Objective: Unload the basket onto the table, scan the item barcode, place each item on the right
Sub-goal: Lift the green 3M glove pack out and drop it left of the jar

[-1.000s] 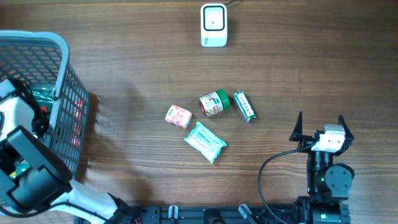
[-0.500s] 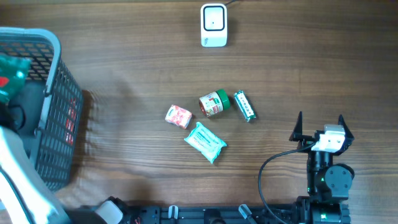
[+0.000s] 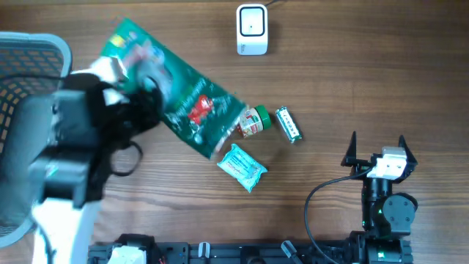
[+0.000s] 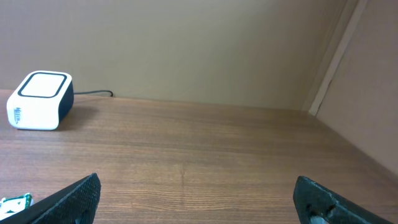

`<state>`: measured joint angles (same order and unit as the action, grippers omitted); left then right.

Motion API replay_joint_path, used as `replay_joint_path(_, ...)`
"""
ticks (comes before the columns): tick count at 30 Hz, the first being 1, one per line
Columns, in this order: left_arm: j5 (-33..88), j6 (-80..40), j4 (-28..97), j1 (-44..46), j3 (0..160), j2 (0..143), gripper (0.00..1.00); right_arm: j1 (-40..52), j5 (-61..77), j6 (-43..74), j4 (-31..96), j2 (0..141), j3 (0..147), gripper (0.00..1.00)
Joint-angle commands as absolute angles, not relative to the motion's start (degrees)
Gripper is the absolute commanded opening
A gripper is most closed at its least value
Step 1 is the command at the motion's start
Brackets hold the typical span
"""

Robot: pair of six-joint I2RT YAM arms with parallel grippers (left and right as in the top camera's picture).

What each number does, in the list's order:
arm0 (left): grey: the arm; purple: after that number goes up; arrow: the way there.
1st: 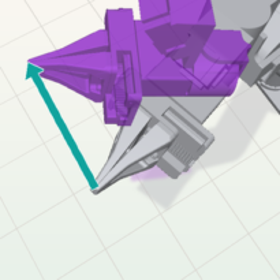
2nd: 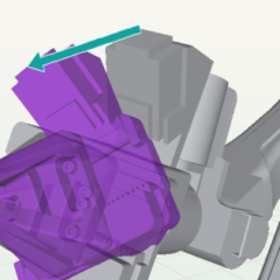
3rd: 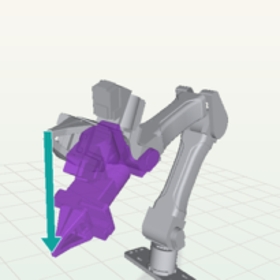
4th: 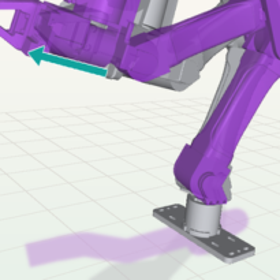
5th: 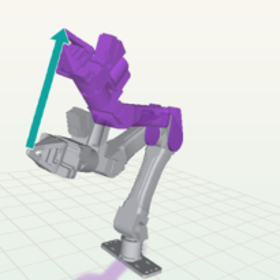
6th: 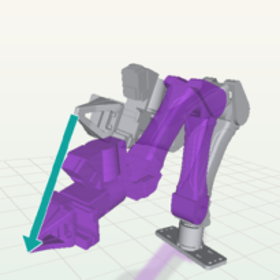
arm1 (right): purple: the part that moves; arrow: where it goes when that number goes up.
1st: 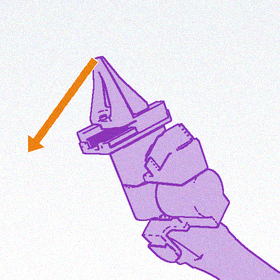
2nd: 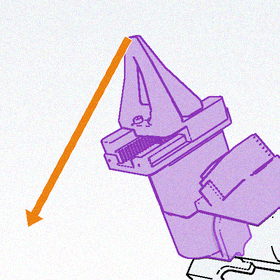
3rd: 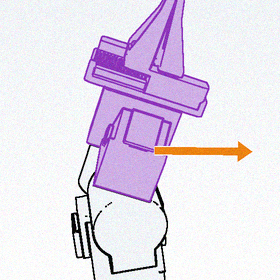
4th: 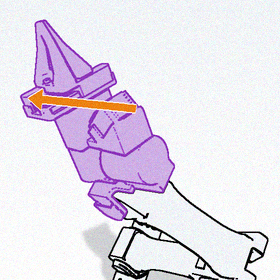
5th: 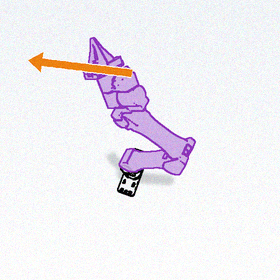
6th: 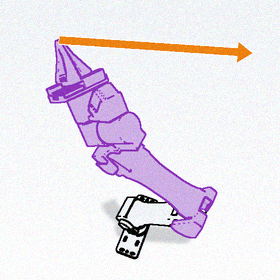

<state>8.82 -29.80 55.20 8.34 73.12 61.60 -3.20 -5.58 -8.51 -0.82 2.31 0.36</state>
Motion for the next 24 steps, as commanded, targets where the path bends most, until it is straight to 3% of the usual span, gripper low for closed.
replay_joint_path(1,-11.99,-36.93,58.81,16.75,70.59,68.84,0.04,-3.25,-5.91,-9.02,-0.95,2.04,0.30,1.00)
replay_joint_path(4,-12.88,-39.16,53.69,19.09,62.87,73.36,0.04,-3.25,-5.91,-9.02,-0.95,2.04,0.30,1.00)
replay_joint_path(7,-9.41,-25.98,43.38,20.14,52.58,76.42,0.04,-3.25,-5.91,-9.04,-0.95,2.04,0.30,1.00)
replay_joint_path(11,-8.80,-24.27,36.01,20.08,45.10,77.03,0.04,-3.25,-5.91,-9.02,-0.95,2.04,0.30,1.00)
replay_joint_path(12,-8.38,-24.29,35.38,20.08,44.86,77.03,0.24,-3.25,-5.91,-9.02,-0.95,2.04,0.30,1.00)
replay_joint_path(13,-8.51,-24.12,35.33,20.08,45.43,76.69,0.65,-3.25,-5.91,-9.04,-0.95,2.04,0.30,1.00)
replay_joint_path(14,-8.69,-23.66,35.35,20.08,46.28,76.23,0.89,-3.25,-5.91,-9.04,-0.95,2.04,0.30,1.00)
replay_joint_path(15,-8.93,-22.63,36.95,20.08,49.15,74.89,1.00,-3.25,-5.91,-9.02,-0.95,2.04,0.30,1.00)
replay_joint_path(20,-17.98,-23.18,44.71,18.96,69.10,68.53,1.00,-3.25,-5.91,-9.02,-0.95,2.04,0.30,1.00)
replay_joint_path(24,-28.16,-37.15,42.65,8.08,79.18,64.66,1.00,-3.25,-5.91,-9.04,-0.95,2.04,0.30,1.00)
